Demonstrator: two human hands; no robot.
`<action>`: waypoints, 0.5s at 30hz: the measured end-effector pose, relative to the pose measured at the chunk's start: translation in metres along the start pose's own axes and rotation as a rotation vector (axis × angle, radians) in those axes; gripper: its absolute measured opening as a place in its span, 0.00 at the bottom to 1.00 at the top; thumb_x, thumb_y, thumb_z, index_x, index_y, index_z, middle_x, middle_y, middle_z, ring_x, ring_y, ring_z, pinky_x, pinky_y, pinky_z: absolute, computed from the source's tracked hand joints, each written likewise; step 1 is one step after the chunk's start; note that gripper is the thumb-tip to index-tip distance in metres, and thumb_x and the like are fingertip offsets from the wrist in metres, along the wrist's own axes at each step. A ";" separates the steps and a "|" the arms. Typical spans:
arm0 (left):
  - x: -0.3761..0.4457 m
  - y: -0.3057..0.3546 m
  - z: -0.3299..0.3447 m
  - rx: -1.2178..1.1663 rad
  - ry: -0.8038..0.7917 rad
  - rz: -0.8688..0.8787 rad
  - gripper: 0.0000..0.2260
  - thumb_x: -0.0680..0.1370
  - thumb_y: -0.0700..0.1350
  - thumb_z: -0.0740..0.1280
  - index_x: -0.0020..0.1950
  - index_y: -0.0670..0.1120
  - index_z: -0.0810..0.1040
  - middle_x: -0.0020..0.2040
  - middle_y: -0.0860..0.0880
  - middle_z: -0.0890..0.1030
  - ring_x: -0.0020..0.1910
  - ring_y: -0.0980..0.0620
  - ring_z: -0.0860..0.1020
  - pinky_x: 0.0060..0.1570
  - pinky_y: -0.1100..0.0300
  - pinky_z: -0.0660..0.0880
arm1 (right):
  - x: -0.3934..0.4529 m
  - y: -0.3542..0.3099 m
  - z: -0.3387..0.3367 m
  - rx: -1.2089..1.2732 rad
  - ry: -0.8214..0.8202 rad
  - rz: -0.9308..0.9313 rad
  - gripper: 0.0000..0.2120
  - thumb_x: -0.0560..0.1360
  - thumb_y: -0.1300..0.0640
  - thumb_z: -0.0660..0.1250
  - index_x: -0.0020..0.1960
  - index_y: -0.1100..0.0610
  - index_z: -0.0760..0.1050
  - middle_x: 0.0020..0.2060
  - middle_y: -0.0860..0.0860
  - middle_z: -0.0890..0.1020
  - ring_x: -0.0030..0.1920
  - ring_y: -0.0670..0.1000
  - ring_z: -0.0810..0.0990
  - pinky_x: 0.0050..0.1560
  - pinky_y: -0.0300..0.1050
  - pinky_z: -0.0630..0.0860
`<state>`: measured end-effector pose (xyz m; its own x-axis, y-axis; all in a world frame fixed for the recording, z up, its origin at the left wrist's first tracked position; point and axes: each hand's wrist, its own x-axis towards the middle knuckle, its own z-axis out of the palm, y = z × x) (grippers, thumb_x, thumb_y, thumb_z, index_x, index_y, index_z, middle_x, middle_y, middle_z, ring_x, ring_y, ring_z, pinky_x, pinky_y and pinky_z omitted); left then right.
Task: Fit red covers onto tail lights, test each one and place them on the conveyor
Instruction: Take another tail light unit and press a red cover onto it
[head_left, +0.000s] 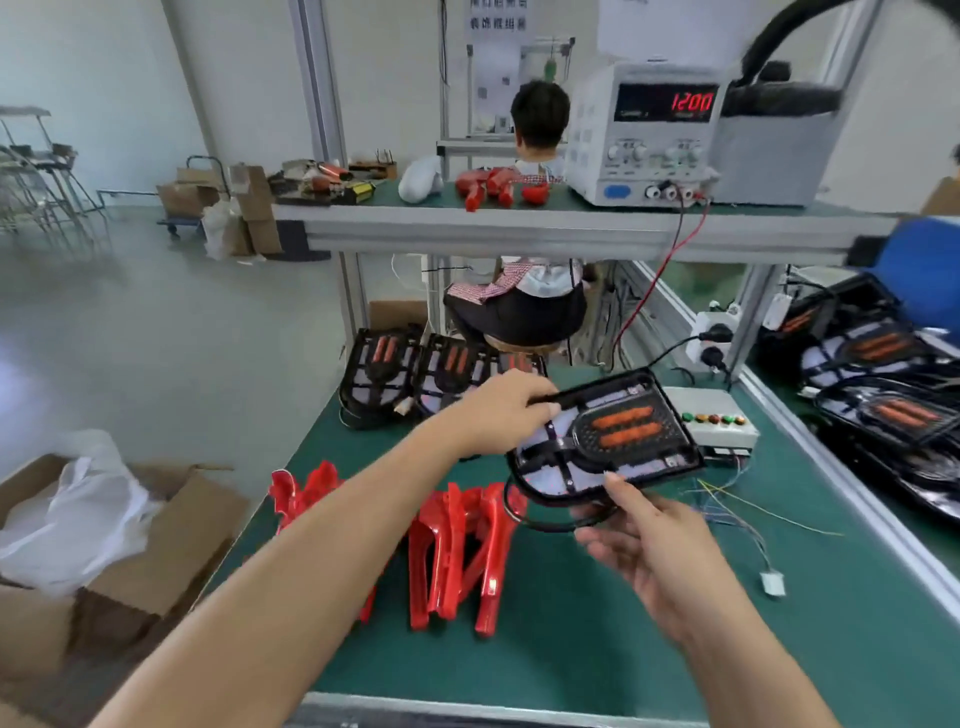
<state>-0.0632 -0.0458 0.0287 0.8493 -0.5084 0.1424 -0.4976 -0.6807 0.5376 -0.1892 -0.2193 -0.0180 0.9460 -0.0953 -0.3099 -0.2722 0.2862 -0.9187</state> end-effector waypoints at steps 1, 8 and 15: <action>0.002 0.006 0.013 0.018 -0.054 0.020 0.12 0.84 0.43 0.62 0.42 0.44 0.76 0.42 0.45 0.79 0.41 0.50 0.76 0.45 0.52 0.69 | -0.008 0.010 -0.009 0.034 0.017 0.023 0.15 0.80 0.55 0.67 0.52 0.69 0.79 0.44 0.64 0.86 0.30 0.52 0.85 0.27 0.38 0.79; -0.003 0.024 0.095 0.045 -0.279 -0.044 0.11 0.84 0.43 0.60 0.48 0.38 0.75 0.46 0.41 0.79 0.43 0.45 0.72 0.41 0.54 0.64 | -0.035 0.067 -0.049 0.181 0.106 0.160 0.12 0.79 0.59 0.69 0.47 0.70 0.78 0.43 0.67 0.85 0.34 0.59 0.86 0.32 0.43 0.83; -0.005 0.023 0.129 0.137 -0.307 -0.132 0.14 0.85 0.45 0.57 0.50 0.38 0.77 0.53 0.38 0.80 0.52 0.38 0.77 0.47 0.51 0.69 | -0.030 0.069 -0.063 0.007 0.065 0.264 0.14 0.81 0.56 0.67 0.54 0.69 0.78 0.40 0.68 0.85 0.40 0.64 0.87 0.35 0.45 0.85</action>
<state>-0.1017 -0.1268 -0.0668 0.8255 -0.5322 -0.1880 -0.4243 -0.8048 0.4149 -0.2481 -0.2569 -0.0879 0.8288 -0.0773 -0.5542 -0.5069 0.3160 -0.8020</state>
